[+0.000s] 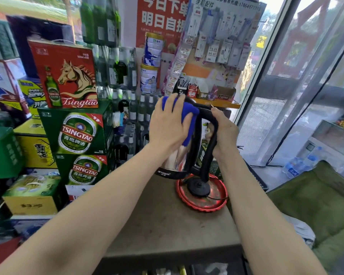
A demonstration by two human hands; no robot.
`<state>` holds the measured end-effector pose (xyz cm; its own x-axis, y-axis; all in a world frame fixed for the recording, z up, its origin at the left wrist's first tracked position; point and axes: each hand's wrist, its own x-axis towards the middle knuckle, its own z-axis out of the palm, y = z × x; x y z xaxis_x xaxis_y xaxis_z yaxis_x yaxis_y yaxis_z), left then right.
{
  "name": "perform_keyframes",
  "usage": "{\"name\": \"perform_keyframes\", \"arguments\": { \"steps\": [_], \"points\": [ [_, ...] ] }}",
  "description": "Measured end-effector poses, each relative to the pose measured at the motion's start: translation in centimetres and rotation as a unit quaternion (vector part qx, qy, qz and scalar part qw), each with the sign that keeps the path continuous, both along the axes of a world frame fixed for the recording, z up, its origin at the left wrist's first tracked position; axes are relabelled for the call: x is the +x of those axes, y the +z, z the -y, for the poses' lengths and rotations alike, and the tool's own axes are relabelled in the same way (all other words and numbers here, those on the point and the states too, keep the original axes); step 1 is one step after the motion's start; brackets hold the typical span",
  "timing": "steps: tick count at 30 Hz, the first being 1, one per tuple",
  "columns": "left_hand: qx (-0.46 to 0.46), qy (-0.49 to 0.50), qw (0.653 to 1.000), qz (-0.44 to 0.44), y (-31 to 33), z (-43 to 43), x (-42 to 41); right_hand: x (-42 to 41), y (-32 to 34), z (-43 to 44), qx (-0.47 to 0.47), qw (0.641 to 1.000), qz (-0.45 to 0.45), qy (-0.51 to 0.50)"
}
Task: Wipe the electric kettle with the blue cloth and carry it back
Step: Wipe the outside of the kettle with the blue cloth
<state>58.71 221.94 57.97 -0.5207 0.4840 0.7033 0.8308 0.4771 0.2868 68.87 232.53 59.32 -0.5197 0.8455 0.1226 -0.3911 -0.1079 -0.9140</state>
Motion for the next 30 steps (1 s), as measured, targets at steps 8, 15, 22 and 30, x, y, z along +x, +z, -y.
{"name": "perform_keyframes", "arguments": {
  "steps": [8, 15, 22, 30],
  "points": [
    [0.110, -0.065, 0.893, 0.431, -0.9, 0.8, -2.5, 1.0, 0.4, -4.1, -0.044, 0.999, 0.002, 0.007],
    [0.112, -0.027, 0.959, 0.259, -4.1, 0.1, 2.9, 0.8, 1.0, -5.1, -0.042, 0.998, 0.012, -0.055],
    [-0.082, 0.027, 0.996, -0.024, -4.3, -3.0, 3.9, 0.3, 0.5, -2.4, -0.007, 0.994, -0.002, -0.105],
    [0.127, -0.005, 0.896, 0.426, -4.3, -1.4, -1.0, 0.6, -5.7, -0.2, 0.142, 0.984, 0.098, -0.054]
  ]
}}
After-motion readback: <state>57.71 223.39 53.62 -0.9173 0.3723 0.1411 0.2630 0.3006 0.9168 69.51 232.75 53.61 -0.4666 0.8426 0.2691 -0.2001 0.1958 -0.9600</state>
